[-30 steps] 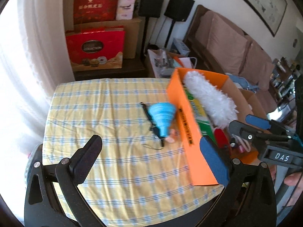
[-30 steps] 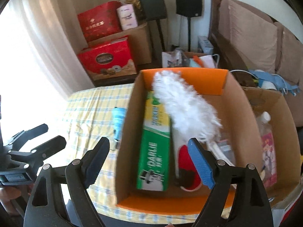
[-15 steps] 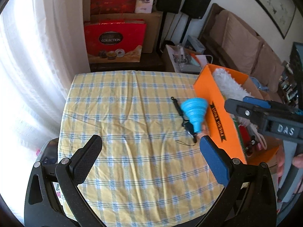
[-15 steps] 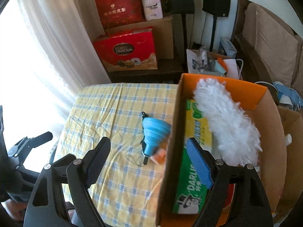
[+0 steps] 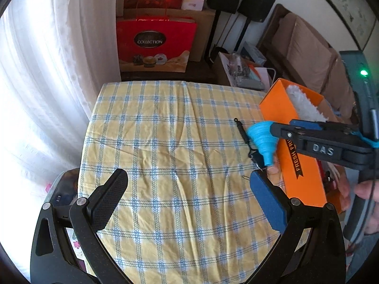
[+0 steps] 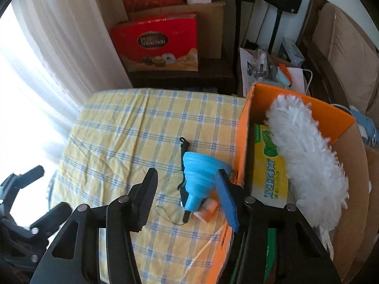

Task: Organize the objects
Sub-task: 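Withdraw the left gripper while the right gripper reaches toward the blue funnel, then close the right gripper on the blue collapsible funnel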

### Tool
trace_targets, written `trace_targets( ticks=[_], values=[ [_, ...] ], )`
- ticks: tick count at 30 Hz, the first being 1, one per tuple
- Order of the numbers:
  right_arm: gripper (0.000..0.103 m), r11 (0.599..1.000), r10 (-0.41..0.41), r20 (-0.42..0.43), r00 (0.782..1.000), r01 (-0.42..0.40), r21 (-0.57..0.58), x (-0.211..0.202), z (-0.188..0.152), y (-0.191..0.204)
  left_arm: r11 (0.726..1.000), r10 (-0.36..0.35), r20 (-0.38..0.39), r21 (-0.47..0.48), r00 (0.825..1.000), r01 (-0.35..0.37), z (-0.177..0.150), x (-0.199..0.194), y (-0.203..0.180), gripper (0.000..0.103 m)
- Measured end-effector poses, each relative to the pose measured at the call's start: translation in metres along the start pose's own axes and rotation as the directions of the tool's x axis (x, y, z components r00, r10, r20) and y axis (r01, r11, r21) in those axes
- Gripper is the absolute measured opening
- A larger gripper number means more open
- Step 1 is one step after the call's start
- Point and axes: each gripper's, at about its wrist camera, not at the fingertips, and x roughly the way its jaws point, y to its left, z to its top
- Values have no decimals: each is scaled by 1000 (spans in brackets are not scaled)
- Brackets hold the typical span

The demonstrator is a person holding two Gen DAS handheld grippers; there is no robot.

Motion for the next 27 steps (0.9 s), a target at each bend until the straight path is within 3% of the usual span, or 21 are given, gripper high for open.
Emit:
trace_targets(
  ticks=[8,14,27],
  values=[
    [52,993,-93,-64,994,88,-76,34,16,5,1000,-18,-29,0,999,18,-4,16,4,103],
    [51,969,-191,-56,980,178,-171,47,19,17,999,-34,-49,-11,998,33,-5,28,5,103],
    [50,914,-313,-63,948,283,-293,67,20,28,998,-51,-53,-28,997,50,-6,32,8,103]
  ],
)
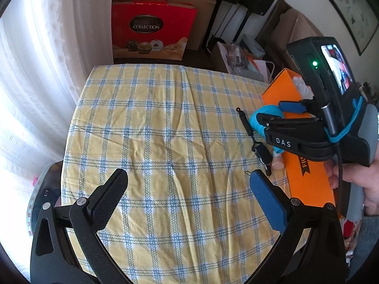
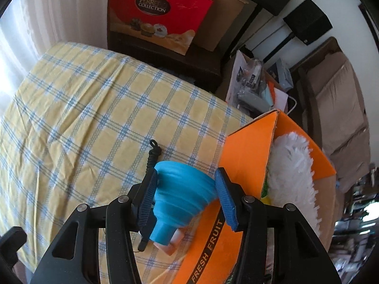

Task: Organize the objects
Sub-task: 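Close the right gripper on the blue collapsible funnel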

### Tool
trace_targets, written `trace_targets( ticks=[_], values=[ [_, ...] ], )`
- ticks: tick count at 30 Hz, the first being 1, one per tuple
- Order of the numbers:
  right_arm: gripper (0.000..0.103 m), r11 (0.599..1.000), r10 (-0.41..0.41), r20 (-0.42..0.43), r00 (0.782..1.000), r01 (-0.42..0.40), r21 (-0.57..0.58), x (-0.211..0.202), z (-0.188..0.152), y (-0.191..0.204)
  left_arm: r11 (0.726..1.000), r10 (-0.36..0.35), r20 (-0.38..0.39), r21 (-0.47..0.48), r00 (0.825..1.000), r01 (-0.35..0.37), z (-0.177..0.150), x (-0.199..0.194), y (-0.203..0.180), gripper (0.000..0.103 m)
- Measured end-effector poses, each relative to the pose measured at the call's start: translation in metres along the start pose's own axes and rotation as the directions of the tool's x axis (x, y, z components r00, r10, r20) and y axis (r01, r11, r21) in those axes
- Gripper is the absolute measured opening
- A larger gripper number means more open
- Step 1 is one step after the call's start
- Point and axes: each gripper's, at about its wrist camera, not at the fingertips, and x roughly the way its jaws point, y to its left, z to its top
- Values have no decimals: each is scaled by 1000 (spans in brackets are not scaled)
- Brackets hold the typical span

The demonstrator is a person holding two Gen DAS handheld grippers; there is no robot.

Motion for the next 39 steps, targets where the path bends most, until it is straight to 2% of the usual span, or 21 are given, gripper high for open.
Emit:
trace_targets(
  ticks=[7,9,10,11,17,21,24,25,26,28,30,33,35,37,39],
  values=[
    [34,999,42,25,999,-42,21,-8,-3,-4,1000,-16,-5,-5,1000,16,-2,-2,2,103],
    [29,996,75,39,996,-77,43,-13,-6,-9,999,-34,-5,-4,999,34,-3,-2,1,103],
    [23,994,94,47,995,-96,53,-16,-7,-10,999,-40,-6,-4,999,40,-3,-2,-1,103],
    [7,989,128,62,990,-132,71,-22,-8,-15,999,-47,-6,-1,999,47,-4,-2,-2,103],
    [7,980,178,84,980,-184,72,-37,-10,-18,998,-60,-20,14,998,60,-10,0,-11,103],
    [7,987,152,89,984,-155,37,-38,-9,-16,998,-56,-24,16,998,57,-11,2,-13,103],
    [18,987,148,83,985,-153,51,-32,-8,-20,998,-58,-26,12,998,59,-11,2,-12,103],
    [27,985,160,72,985,-164,54,-28,-8,-20,998,-57,-26,13,998,58,-11,2,-12,103],
    [30,983,175,54,983,-178,54,-22,-8,-21,998,-57,-27,13,998,57,-11,2,-12,103],
    [30,980,190,22,982,-191,52,-13,-9,-19,998,-58,-26,12,998,59,-10,2,-11,103],
    [29,984,175,10,985,-175,29,-7,-11,-15,998,-64,-28,12,998,65,-10,3,-11,103],
    [23,986,165,9,986,-165,5,-8,-12,-8,997,-77,-33,18,996,78,-11,4,-14,103],
    [8,984,177,34,984,-178,4,-17,-13,-8,996,-85,-34,26,996,86,-12,4,-16,103],
    [7,972,233,42,972,-233,12,-26,-14,-10,996,-86,-35,29,996,87,-13,5,-18,103],
    [5,950,309,41,950,-310,27,-34,-17,-9,996,-88,-37,24,995,89,-14,6,-17,103]
  ],
)
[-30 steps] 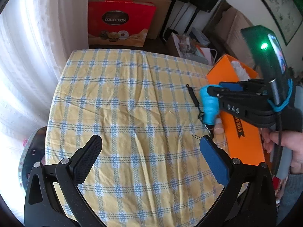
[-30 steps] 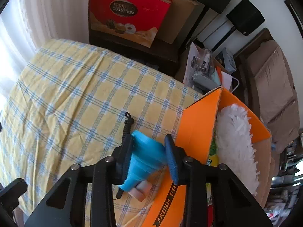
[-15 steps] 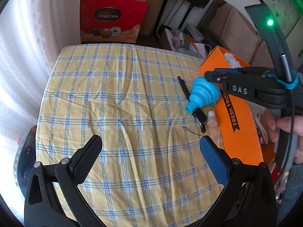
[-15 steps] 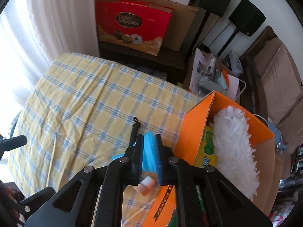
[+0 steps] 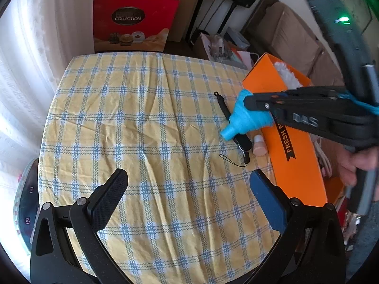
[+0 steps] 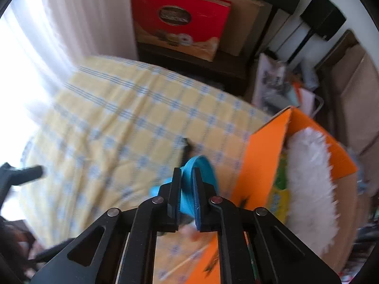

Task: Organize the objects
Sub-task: 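Close the right gripper on the blue collapsible funnel, then lift the blue funnel with the right gripper toward the cardboard box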

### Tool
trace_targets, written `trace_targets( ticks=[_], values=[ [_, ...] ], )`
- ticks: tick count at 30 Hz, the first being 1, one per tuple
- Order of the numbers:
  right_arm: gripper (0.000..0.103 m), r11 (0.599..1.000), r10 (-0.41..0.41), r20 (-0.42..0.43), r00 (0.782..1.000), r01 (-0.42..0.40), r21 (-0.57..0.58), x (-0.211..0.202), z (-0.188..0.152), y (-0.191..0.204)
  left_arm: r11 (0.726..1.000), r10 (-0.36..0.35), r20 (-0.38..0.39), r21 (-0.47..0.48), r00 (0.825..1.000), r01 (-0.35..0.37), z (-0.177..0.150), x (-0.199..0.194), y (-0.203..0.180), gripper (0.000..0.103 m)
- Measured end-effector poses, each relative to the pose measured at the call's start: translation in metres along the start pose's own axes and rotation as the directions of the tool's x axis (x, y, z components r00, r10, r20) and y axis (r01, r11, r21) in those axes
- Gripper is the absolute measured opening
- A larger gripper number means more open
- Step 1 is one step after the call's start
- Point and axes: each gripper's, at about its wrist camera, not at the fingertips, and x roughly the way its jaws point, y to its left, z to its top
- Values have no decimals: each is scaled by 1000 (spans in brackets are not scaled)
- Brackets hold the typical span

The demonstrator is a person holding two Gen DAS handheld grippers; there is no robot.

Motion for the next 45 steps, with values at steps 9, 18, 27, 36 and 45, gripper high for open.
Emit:
trace_targets(
  ticks=[9,18,27,36,45],
  values=[
    [7,999,-21,-87,996,18,-42,17,-11,20,1000,-1,-5,-16,1000,1,-5,-1,5,103],
    [5,999,27,-41,999,-26,28,13,-16,8,1000,-23,-2,12,1000,23,-6,-2,-2,103],
    [4,990,98,102,990,-108,94,-43,-20,-9,991,-85,-19,104,996,86,-3,13,-40,91],
    [5,979,121,194,973,-149,137,-95,-40,-34,955,-132,-33,262,991,136,6,43,-88,67],
    [5,971,116,228,967,-158,179,-113,-62,-64,906,-62,-9,420,998,60,-4,71,-123,55]
  ],
)
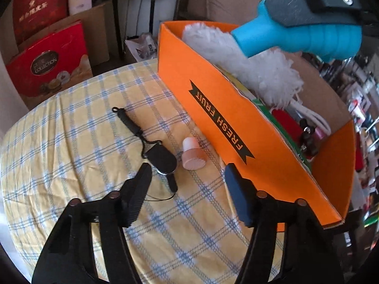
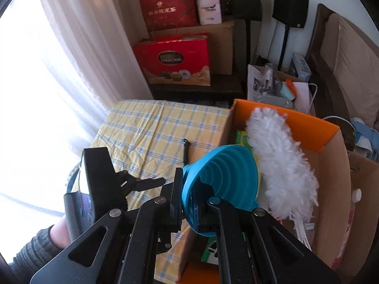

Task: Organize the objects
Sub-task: 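Lift the blue funnel with the right gripper toward the cardboard box, then carry the funnel over the box with the right gripper while the left gripper grasps the white-and-brown cork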

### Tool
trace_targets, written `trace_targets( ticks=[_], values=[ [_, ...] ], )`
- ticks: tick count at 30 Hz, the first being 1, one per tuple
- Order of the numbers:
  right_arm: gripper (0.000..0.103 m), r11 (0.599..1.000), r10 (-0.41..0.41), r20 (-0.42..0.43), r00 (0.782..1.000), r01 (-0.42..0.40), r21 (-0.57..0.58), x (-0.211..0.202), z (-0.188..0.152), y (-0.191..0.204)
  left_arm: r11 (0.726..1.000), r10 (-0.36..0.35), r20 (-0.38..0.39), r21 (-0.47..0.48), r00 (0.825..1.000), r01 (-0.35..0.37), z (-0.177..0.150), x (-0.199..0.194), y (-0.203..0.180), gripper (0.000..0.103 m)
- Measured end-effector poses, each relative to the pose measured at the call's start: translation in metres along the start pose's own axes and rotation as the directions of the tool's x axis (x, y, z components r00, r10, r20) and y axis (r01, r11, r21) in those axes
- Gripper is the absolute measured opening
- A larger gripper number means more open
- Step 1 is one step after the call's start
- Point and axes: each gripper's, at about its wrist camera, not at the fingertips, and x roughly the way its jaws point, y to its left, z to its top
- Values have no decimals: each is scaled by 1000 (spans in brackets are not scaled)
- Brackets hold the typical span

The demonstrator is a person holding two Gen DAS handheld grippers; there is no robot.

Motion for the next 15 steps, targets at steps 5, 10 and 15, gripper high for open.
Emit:
trace_targets(
  ticks=[5,10,15],
  values=[
    [5,1000,4,-3,1000,-4,21,-1,-8,-11,999,27,-8,38,1000,-27,2,11,-5,52],
    [5,999,-1,-9,1000,1,36,0,-15,-20,999,21,-5,50,1000,-21,6,16,-8,33],
    [5,998,-9,-4,1000,9,59,-2,-18,-29,999,-27,-6,41,1000,28,8,13,-10,20]
  ],
)
